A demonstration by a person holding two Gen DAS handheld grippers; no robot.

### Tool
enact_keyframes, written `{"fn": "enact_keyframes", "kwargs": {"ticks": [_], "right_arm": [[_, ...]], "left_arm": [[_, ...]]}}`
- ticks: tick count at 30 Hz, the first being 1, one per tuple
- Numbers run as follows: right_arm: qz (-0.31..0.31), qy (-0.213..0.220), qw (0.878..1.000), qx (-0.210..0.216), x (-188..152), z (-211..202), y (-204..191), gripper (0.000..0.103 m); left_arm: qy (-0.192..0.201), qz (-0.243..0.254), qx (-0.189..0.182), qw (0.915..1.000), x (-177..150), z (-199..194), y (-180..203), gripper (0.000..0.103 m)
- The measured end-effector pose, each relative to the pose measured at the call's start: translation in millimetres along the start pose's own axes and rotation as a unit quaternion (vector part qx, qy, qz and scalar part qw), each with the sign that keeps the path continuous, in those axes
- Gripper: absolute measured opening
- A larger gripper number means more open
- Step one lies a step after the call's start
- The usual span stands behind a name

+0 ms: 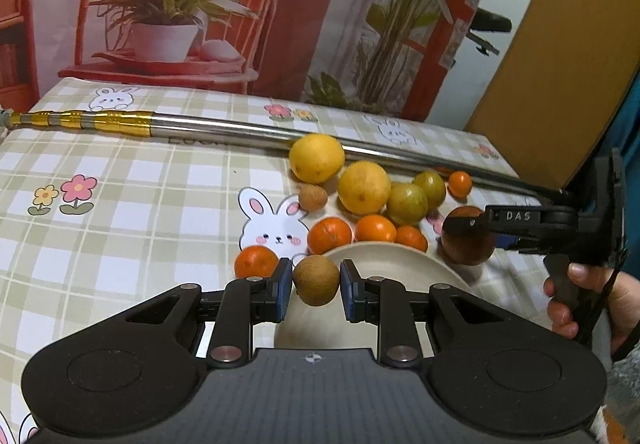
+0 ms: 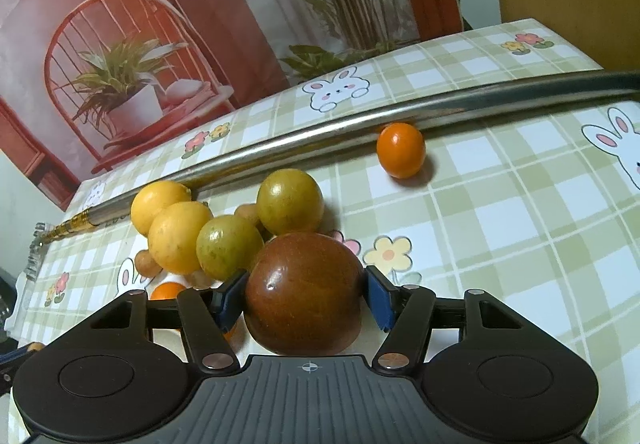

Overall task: Organize fruits
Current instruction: 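Grasp the dark red apple with the right tool while the left tool holds the brown fruit, then lower the brown fruit into the white plate with the left tool while the right tool releases the apple there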

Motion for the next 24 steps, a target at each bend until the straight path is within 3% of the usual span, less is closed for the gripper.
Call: {"fn": "enact_keyframes", "kwargs": {"ticks": [7, 14, 19, 24], "right_arm": [[-0.01, 0.004, 1.0, 0.015, -9.8, -20.3, -3.3, 0.058], [-0.075, 0.014, 0.997, 0.033, -24.1, -53.9, -27.5, 0.058], [-0.158, 0.005, 0.986, 0.044, -42.0, -68.6, -55.9, 0.058], [-0.241, -0.029, 0.968, 0.062, -60.1, -67.6, -79.0, 0.058]], "left_arm": [[-0.025, 0.006, -0.014, 0.9996, -6.5, 2.4, 2.2, 0.027], [-0.047, 0.001, -0.013, 0.9988, -11.6, 1.6, -0.8, 0.027], [-0.049, 0.008, -0.016, 0.9986, -13.6, 2.1, 4.5, 0.027], [-0.059, 0.024, -0.014, 0.9979, -18.2, 4.3, 10.0, 0.027]]}}
Point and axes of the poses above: each gripper's, at about its wrist camera, not at the fingertips, and z roughly the way its jaws point, y to its right, x to its top, the point moved 2 cm from there along z, roughly the way its jaws point, and after that the axes turned 9 degrees about z, right-handed, at the moved point
